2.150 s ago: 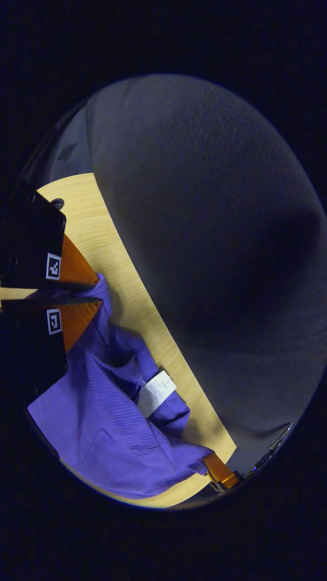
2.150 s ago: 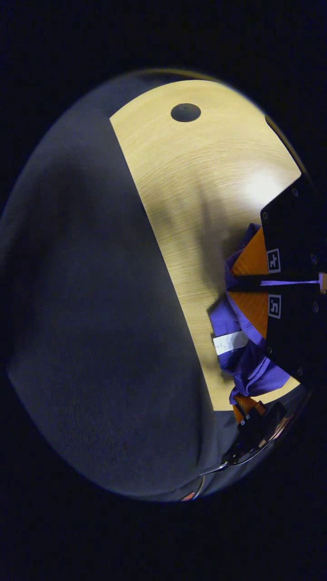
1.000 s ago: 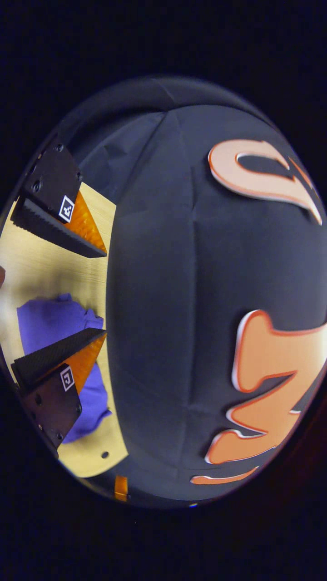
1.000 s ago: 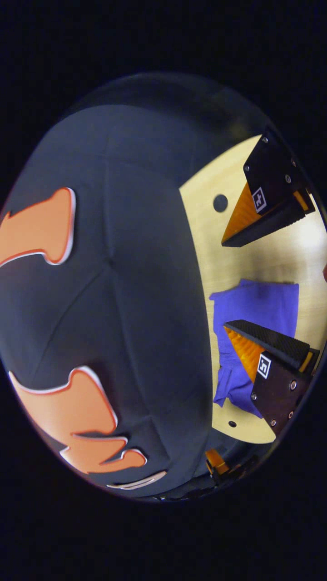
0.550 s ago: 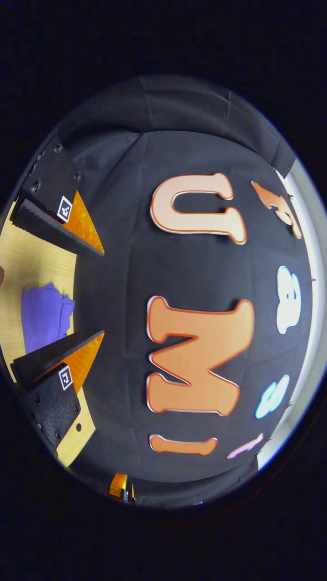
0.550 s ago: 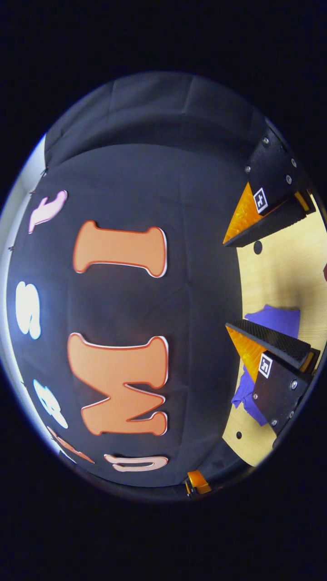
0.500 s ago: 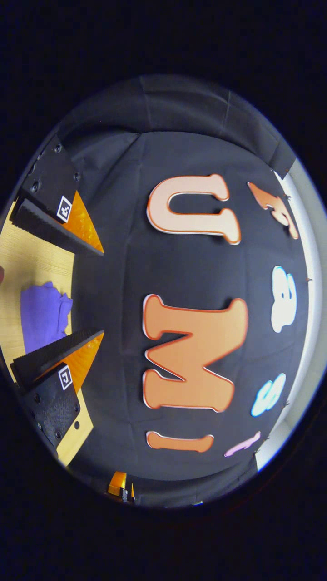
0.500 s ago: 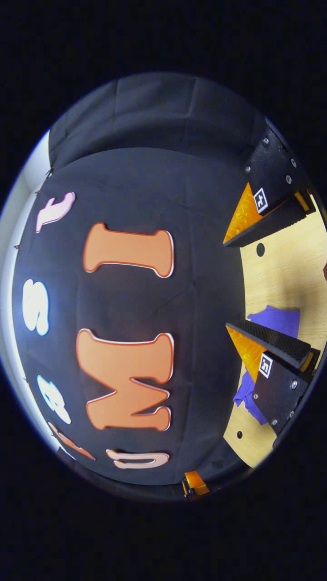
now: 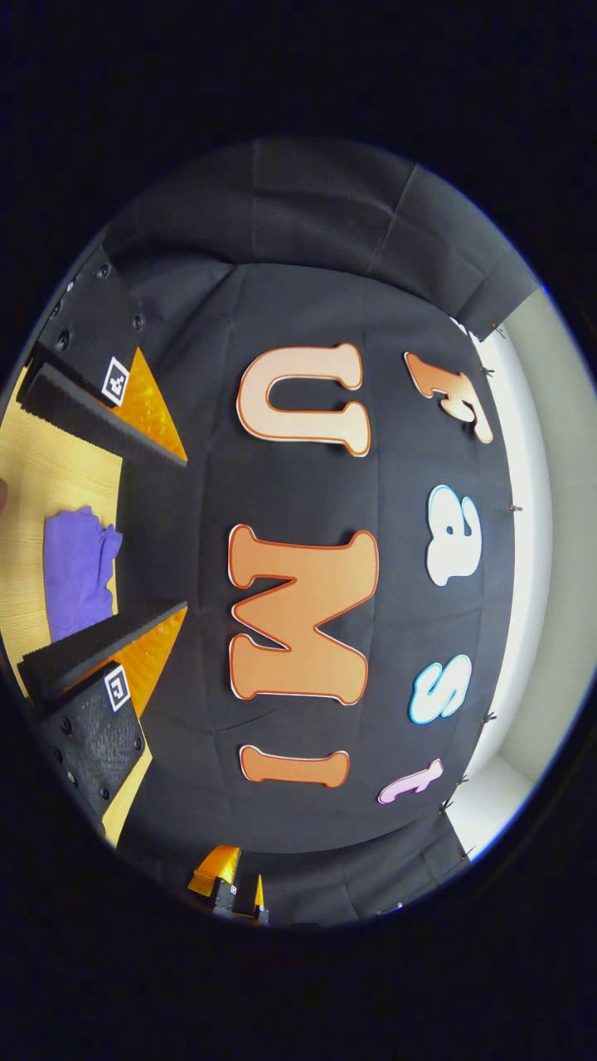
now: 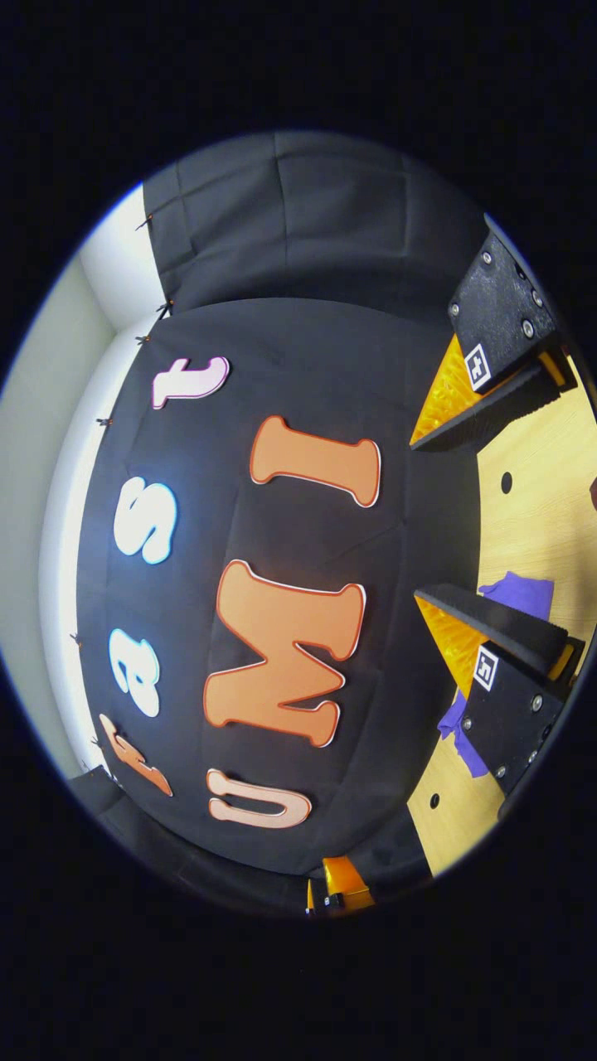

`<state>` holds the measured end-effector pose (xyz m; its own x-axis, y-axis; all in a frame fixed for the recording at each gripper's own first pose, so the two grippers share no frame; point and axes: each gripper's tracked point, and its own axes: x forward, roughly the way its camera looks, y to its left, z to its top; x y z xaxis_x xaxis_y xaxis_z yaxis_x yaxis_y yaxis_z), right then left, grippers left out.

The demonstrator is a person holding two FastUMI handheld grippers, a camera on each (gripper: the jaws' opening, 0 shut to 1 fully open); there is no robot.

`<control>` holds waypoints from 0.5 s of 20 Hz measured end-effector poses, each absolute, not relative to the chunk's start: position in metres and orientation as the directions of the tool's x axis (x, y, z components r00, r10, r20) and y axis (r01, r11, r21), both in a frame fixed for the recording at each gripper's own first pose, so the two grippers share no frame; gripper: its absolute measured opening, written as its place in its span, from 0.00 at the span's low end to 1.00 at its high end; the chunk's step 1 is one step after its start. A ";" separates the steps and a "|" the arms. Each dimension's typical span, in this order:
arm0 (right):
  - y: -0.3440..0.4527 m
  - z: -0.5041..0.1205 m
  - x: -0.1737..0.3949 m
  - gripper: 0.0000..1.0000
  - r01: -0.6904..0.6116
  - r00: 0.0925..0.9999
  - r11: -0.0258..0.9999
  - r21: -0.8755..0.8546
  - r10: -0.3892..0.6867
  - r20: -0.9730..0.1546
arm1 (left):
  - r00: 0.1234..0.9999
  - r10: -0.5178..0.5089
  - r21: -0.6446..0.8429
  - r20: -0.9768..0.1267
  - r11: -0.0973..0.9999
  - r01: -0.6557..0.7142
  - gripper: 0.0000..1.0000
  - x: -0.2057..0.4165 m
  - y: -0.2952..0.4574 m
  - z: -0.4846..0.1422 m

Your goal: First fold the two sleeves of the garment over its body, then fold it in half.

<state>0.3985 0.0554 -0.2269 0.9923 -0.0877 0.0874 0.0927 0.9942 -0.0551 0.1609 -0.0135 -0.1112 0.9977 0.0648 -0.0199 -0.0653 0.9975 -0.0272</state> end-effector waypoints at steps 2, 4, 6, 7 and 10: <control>0.061 -0.230 0.396 1.00 0.069 0.994 0.997 -0.047 -0.065 0.086 | 0.998 0.062 -0.034 -0.030 0.997 -0.063 0.98 0.153 -0.023 -0.123; 0.066 -0.235 0.392 0.85 0.052 0.996 0.997 -0.059 -0.048 0.075 | 0.998 0.051 -0.035 -0.027 0.998 -0.052 1.00 0.138 -0.034 -0.127; 0.066 -0.238 0.388 0.85 0.037 0.997 0.997 -0.070 -0.033 0.065 | 0.999 0.047 -0.016 -0.015 0.999 -0.048 0.98 0.134 -0.040 -0.125; 0.067 -0.239 0.388 0.95 0.027 0.998 0.997 -0.069 -0.023 0.059 | 0.999 0.044 0.002 0.000 0.999 -0.044 0.98 0.134 -0.044 -0.122; 0.070 -0.243 0.386 0.95 0.005 0.999 0.998 -0.061 -0.001 0.053 | 0.998 0.051 0.051 0.022 0.997 -0.052 1.00 0.129 -0.054 -0.121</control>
<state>0.3858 0.0702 -0.2428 0.9986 -0.0015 0.0530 0.0047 0.9982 -0.0606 0.1288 -0.0545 -0.1214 0.9985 0.0508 0.0216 -0.0518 0.9973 0.0514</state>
